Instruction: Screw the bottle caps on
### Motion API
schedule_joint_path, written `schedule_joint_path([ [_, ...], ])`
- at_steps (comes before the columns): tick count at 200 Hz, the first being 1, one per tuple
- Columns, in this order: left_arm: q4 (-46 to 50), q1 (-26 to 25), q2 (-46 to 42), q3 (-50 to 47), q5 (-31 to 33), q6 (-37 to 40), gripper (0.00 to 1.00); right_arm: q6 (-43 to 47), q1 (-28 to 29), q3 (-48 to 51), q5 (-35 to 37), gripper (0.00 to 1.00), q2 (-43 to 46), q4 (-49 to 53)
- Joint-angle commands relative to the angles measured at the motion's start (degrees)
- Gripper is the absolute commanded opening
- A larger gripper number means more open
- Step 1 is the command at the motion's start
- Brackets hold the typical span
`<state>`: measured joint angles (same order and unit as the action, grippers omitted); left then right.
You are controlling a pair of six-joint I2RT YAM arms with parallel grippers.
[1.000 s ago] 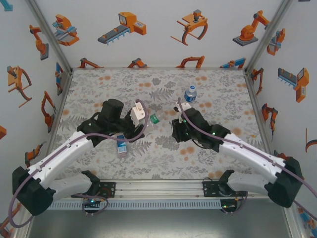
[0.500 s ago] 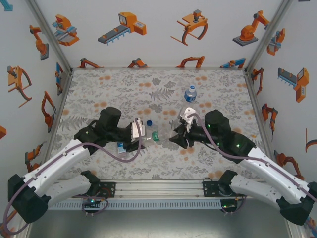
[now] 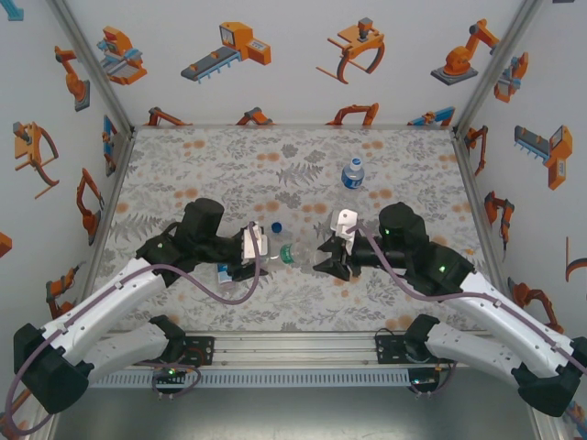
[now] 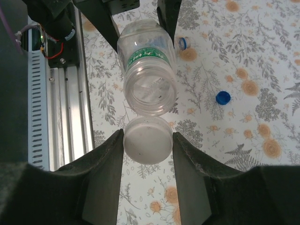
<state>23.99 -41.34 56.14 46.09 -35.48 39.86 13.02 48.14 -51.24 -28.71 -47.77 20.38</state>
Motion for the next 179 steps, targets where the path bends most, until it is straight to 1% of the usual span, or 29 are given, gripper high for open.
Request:
schedule_joint_path([
  [1, 1.19, -0.52, -0.75, 1.4, 1.78, 0.93, 0.0, 1.67, 0.0, -3.16, 1.69, 0.26, 1.25, -1.41],
  [31, 1.19, -0.5, -0.6, 1.42, 1.74, 1.03, 0.0, 1.75, 0.02, -3.29, 1.93, 0.25, 1.69, -1.99],
  [70, 1.15, -0.52, -0.76, 1.3, 1.58, 0.97, 0.0, 2.07, 0.02, -4.21, 0.74, 0.24, -0.17, -2.06],
  [103, 0.44, -0.54, -1.47, 0.74, 1.74, 0.75, 0.0, 2.63, 0.02, -4.14, 3.66, 0.23, -0.41, 1.57],
  [135, 0.1, -0.56, -1.38, 0.76, 1.73, 0.62, 0.0, 2.13, 0.02, -2.66, 6.59, 0.22, 2.14, 2.12],
  [157, 0.1, -0.51, -1.29, 0.85, 1.78, 0.56, 0.0, 0.77, 0.02, -1.52, 8.38, 0.21, 4.04, 0.3],
  [179, 0.09, -0.55, -1.19, 0.85, 1.5, 0.53, 0.0, -1.27, 0.02, -0.32, 7.73, 0.21, 5.13, -4.86],
])
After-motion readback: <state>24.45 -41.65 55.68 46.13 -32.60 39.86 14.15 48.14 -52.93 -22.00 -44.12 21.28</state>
